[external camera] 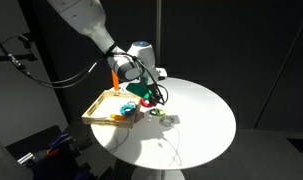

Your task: Put the orange object inside the box

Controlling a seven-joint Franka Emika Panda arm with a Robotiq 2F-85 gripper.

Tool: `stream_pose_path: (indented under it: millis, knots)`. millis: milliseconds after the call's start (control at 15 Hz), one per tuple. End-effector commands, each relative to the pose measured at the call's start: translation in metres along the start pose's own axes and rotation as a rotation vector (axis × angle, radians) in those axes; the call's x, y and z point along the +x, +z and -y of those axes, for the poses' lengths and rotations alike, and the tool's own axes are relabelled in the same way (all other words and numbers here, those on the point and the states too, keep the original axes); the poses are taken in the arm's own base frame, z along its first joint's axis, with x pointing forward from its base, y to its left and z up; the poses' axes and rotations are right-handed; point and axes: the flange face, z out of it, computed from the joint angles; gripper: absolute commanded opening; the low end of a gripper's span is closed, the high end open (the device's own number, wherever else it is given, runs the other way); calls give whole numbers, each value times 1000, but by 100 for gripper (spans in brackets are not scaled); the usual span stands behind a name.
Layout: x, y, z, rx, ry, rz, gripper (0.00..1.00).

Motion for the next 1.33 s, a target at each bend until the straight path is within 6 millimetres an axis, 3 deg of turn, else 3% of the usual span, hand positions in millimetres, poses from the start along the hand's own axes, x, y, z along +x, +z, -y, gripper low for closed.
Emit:
stream_pose_path:
  millis: [0, 200, 267, 400, 533, 867, 1267]
  knots:
    - [3, -25, 31, 85, -20, -11, 10]
    - [2, -36, 64, 192, -50, 12, 11]
    - [3, -42, 71, 228, -65, 26, 16]
    - [1, -52, 82, 296, -83, 65, 59]
    - [-2, -65, 86, 349, -97, 110, 62]
    - [-7, -101, 76, 406, -106, 236, 99]
    - [-3, -137, 62, 370, -125, 327, 100]
